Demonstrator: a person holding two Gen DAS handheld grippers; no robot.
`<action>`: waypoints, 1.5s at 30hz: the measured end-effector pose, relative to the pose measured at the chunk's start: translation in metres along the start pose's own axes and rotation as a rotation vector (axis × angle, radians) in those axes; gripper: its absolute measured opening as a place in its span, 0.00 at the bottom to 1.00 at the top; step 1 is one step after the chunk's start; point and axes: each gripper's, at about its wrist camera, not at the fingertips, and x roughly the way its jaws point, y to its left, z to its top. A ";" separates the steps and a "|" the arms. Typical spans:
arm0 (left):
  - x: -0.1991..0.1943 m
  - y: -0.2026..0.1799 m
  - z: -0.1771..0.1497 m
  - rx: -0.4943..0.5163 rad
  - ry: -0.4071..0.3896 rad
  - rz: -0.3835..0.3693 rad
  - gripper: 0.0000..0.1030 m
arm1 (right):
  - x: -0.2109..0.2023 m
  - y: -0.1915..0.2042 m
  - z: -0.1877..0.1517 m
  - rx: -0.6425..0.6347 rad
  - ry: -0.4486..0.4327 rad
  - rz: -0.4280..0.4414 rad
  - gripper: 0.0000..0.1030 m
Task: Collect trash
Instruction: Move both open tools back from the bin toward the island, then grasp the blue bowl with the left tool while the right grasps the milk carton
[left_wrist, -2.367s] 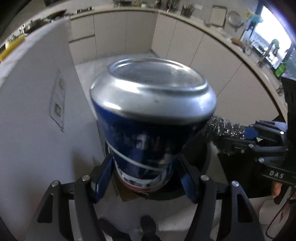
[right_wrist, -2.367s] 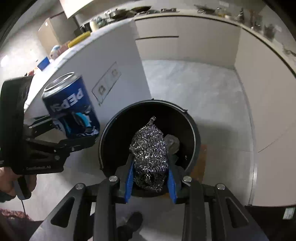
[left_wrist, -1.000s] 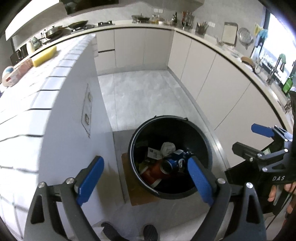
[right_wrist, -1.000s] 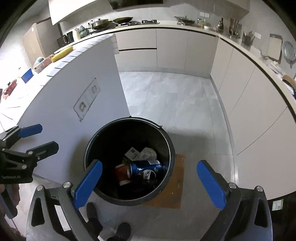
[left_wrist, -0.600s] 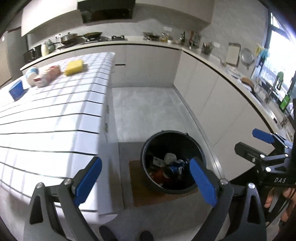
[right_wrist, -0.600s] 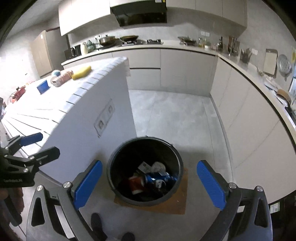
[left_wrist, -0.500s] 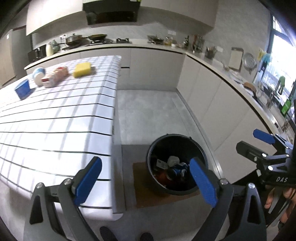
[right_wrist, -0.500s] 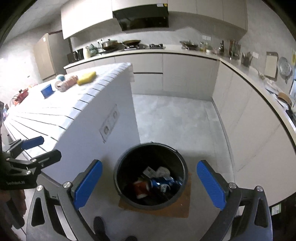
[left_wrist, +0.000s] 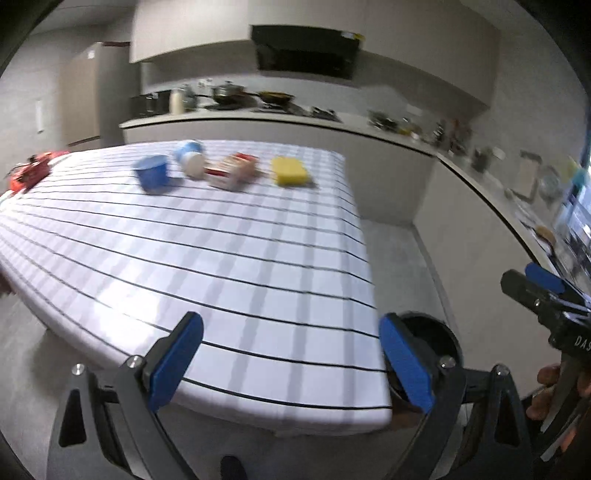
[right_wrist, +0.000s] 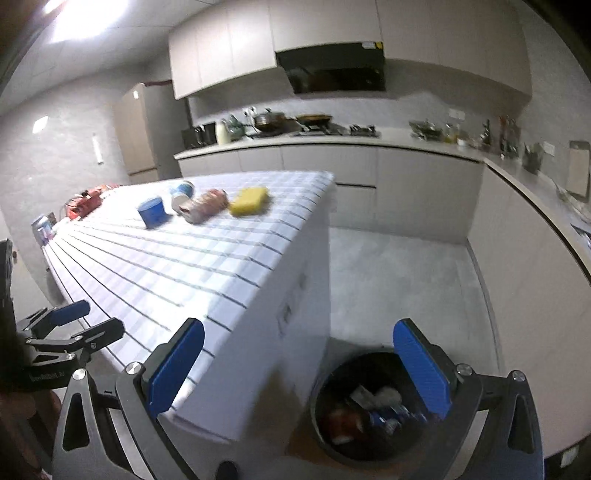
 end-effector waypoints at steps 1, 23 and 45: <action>-0.001 0.009 0.003 -0.008 -0.008 0.014 0.94 | 0.003 0.008 0.005 -0.009 -0.003 0.001 1.00; 0.061 0.172 0.071 -0.084 -0.027 0.116 0.94 | 0.136 0.137 0.107 -0.046 0.039 0.002 1.00; 0.167 0.232 0.135 -0.110 0.037 0.113 0.90 | 0.284 0.201 0.158 -0.029 0.141 0.061 0.95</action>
